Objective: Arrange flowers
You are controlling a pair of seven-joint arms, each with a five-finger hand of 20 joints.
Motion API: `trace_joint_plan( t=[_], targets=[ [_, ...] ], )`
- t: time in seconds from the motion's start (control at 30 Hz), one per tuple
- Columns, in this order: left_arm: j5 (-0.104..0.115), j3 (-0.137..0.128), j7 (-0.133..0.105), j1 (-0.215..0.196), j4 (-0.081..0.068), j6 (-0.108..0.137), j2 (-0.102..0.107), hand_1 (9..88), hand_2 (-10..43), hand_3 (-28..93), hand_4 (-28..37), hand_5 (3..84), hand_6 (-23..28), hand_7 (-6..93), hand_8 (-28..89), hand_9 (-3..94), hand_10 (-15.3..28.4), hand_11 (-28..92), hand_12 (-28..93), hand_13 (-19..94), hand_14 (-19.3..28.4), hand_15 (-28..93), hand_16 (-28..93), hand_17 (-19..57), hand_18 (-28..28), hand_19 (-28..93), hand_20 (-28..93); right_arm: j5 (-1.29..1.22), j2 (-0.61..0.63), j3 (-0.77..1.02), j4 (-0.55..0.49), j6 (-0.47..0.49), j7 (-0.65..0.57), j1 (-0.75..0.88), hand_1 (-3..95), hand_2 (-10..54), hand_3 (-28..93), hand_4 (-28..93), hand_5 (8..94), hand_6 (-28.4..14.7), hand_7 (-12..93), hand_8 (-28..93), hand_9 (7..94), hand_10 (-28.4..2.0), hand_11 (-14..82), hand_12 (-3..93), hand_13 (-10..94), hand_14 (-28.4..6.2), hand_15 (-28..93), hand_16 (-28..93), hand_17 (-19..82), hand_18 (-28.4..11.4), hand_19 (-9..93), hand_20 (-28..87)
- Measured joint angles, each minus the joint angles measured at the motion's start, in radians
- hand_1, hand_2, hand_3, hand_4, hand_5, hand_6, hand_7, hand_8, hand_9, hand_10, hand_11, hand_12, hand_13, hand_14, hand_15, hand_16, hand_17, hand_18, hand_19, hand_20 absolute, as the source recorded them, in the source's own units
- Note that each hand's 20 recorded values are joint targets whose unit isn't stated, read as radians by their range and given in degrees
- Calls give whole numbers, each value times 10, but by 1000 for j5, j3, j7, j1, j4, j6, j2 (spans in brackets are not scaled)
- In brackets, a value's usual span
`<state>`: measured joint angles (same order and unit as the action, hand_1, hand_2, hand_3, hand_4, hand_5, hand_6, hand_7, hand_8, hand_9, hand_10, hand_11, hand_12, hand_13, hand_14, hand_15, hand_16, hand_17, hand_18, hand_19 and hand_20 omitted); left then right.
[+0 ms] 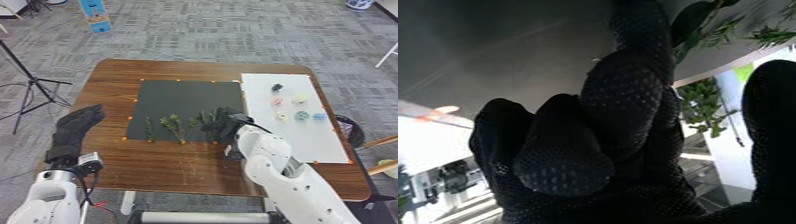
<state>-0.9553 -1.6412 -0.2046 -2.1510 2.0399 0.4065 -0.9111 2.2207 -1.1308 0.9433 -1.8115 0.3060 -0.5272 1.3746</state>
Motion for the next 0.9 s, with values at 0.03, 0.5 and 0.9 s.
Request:
trace_joint_plan(
  t=[0.03, 0.5, 0.9],
  targets=[
    [0, -1, 0, -1, 0, -1, 0, 297, 37, 729, -212, 496, 34, 177, -86, 505, 128, 223, 126, 419, 148, 131, -8, 106, 103, 107, 189, 12, 4, -2, -4, 3, 3, 0, 168, -36, 604, -52, 883, -17, 312, -30, 937, -93, 507, 207, 928, -72, 635, 422, 605, -237, 932, 690],
    [-1, -4, -1, -2, 0, -8, 0, 294, 34, 728, -209, 496, 35, 175, -85, 506, 129, 223, 127, 419, 147, 131, -8, 105, 103, 106, 188, 193, 76, -68, -57, 81, 58, -34, 165, -30, 599, -64, 893, -16, 295, -23, 937, -93, 517, 201, 930, -72, 635, 422, 605, -239, 932, 690],
    [0, -12, -11, -5, 0, -8, -1, 295, 33, 727, -210, 496, 35, 174, -84, 506, 129, 222, 127, 419, 147, 130, -7, 105, 103, 105, 188, 83, 223, 119, -186, -195, 213, 20, 226, -47, 618, -76, 714, -36, 193, -37, 808, -161, 224, 249, 725, -167, 409, 361, 341, -252, 718, 490]
  ],
)
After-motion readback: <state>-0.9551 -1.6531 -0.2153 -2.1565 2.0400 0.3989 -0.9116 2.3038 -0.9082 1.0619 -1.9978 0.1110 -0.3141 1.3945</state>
